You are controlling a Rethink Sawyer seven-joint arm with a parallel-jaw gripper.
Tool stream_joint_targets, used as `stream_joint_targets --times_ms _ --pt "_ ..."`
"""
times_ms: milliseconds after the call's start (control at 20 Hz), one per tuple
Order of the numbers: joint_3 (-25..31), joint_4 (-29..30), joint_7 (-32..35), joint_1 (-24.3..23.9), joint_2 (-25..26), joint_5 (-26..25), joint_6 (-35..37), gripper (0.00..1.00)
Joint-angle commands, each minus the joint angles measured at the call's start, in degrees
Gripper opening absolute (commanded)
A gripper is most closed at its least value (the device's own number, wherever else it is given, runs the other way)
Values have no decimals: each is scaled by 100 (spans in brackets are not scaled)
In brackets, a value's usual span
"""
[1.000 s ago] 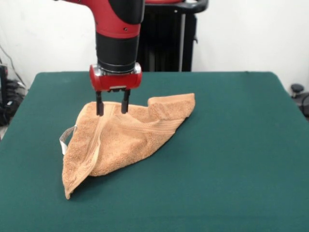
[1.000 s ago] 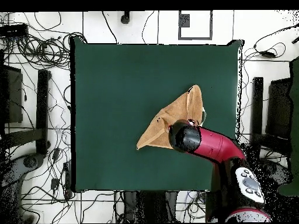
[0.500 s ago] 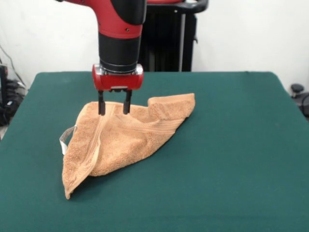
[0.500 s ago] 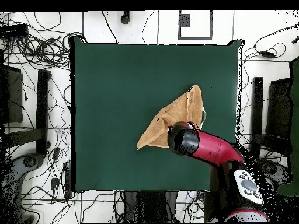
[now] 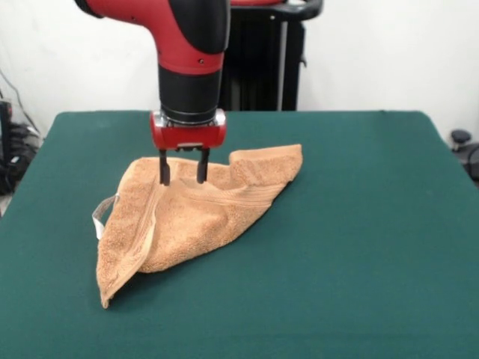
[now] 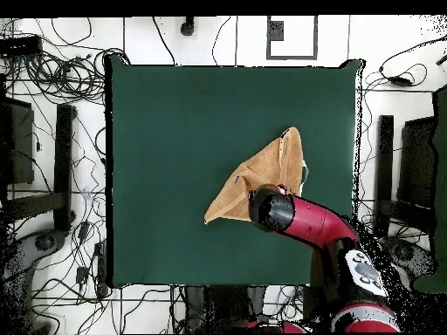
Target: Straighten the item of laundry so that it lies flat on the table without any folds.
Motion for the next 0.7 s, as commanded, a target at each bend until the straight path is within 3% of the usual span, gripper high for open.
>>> stream_joint_targets --times_ms 50,700 --pt "209 196 1642 287 457 333 -347 100" --pt "152 260 1518 309 497 270 -396 100"
